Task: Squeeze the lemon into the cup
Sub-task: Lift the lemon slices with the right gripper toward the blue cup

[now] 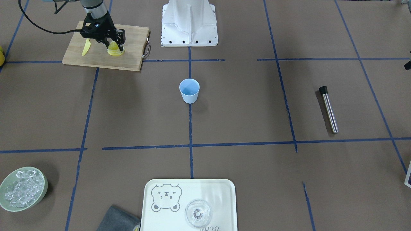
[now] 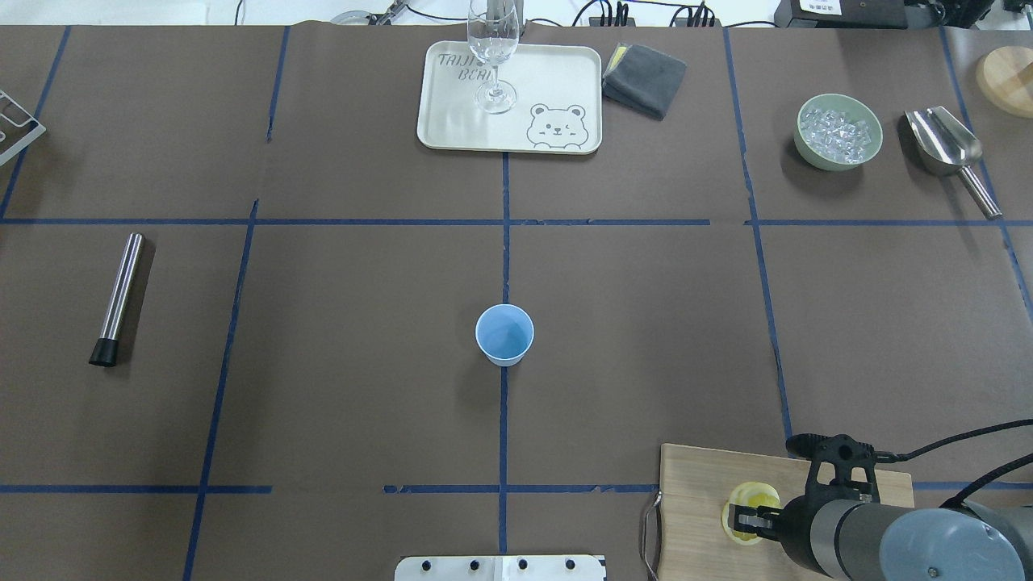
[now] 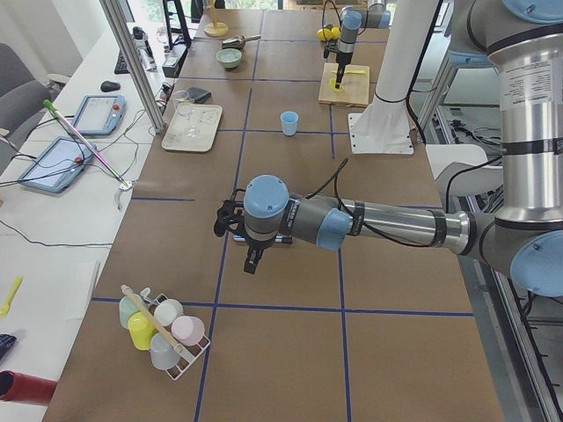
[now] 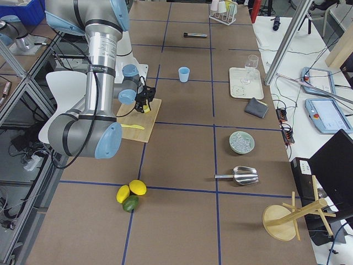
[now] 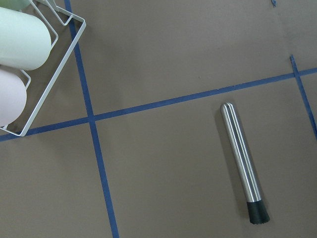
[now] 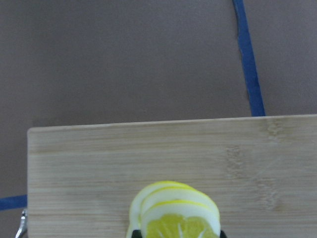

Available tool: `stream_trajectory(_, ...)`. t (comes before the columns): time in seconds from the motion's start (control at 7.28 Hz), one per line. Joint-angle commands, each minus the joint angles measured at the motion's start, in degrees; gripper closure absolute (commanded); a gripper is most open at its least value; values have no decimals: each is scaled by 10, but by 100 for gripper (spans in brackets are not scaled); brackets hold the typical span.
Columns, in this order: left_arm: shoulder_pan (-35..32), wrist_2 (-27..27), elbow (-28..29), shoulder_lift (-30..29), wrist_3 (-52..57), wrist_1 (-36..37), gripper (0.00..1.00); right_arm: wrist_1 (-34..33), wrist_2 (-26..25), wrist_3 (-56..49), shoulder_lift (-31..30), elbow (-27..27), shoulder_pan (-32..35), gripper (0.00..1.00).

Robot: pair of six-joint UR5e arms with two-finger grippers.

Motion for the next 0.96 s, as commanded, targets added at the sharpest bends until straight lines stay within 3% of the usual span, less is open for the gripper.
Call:
stream_trajectory(0.0,0,-1,-5,6,0,-1,0,-1,0,-1,-2,25,14,69)
stream_trajectory(0.55,0,-1,-6,13,1,-1,0,-1,7,-2,22,37,52,67)
stream_trajectory(0.69,0,-1,-5,13,1,-1,0,-27,8,-2,71,32,64,67)
stream_trajectory(0.82,0,-1,-5,13,1,-1,0,-108,9,-2,166,24,82,67)
